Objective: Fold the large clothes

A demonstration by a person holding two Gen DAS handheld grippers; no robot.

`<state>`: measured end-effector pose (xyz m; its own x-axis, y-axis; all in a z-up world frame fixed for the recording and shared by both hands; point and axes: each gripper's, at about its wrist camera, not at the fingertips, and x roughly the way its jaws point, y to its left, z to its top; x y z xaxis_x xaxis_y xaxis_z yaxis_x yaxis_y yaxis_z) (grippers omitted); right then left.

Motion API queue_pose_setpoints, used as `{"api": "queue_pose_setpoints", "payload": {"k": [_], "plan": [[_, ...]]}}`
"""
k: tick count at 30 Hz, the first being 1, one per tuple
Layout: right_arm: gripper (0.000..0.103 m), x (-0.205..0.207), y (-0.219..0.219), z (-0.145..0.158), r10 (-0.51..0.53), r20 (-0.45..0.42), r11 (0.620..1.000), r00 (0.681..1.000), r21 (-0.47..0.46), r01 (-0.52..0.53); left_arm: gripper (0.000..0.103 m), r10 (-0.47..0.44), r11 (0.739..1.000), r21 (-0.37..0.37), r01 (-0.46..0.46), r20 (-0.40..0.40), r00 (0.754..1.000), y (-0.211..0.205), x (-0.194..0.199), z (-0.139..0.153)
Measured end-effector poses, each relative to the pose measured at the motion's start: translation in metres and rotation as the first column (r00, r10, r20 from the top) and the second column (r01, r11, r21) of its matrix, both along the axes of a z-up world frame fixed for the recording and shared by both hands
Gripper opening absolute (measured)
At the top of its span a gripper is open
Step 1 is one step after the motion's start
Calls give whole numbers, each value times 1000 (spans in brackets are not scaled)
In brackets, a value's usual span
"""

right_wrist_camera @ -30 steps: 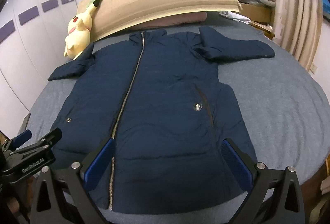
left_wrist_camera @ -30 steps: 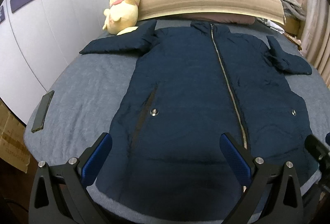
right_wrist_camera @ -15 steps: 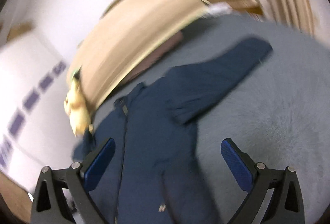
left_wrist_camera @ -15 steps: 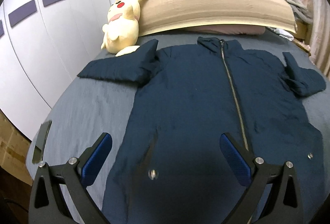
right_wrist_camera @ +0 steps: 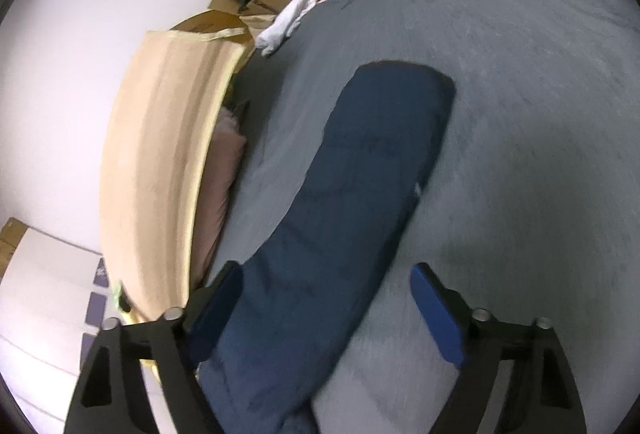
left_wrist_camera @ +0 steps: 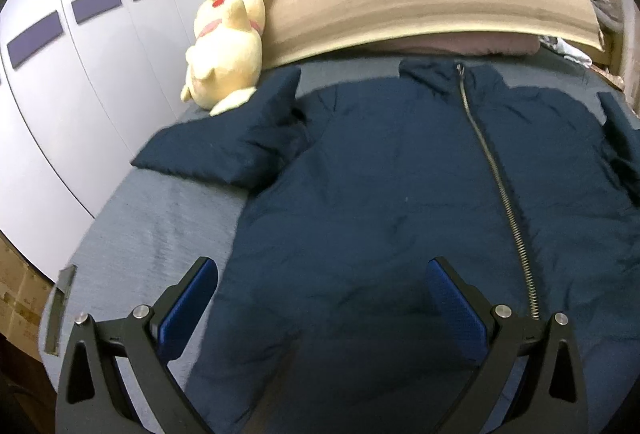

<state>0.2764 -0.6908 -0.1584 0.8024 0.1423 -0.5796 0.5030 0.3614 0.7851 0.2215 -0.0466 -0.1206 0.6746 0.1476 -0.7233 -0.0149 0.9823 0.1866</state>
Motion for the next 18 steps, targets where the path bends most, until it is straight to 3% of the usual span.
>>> {"api": "queue_pose_setpoints", "payload": {"k": [3,9,10,11,12,14,18], "plan": [[77,24,-17,-14,-23,-48,999,999,-25,21,103,2,1000,-15,-2,-41,999,3,6,-17],[75,47,-45,-36,-83,-106,996,991,-47,78,103,9,992,-128,-22,-101,995,16,12,-40],[64,53,-48,-35,-77,-124,995,989,-70,68,103,8,991,-129,-22,-103,995,15,12,-41],[36,61,-49,-33,-69,-156,994,985,-95,55,103,8,991,-130,-21,-103,995,14,11,-41],[21,68,-49,-29,-55,-188,992,981,-118,33,103,7,991,-131,-20,-102,995,13,11,-41],[13,75,-45,-10,-27,-184,987,983,-162,-4,103,6,990,-141,-20,-99,995,13,12,-42],[10,88,-7,58,56,-145,937,988,-334,-102,103,4,987,-157,-19,-92,996,14,12,-43]]}}
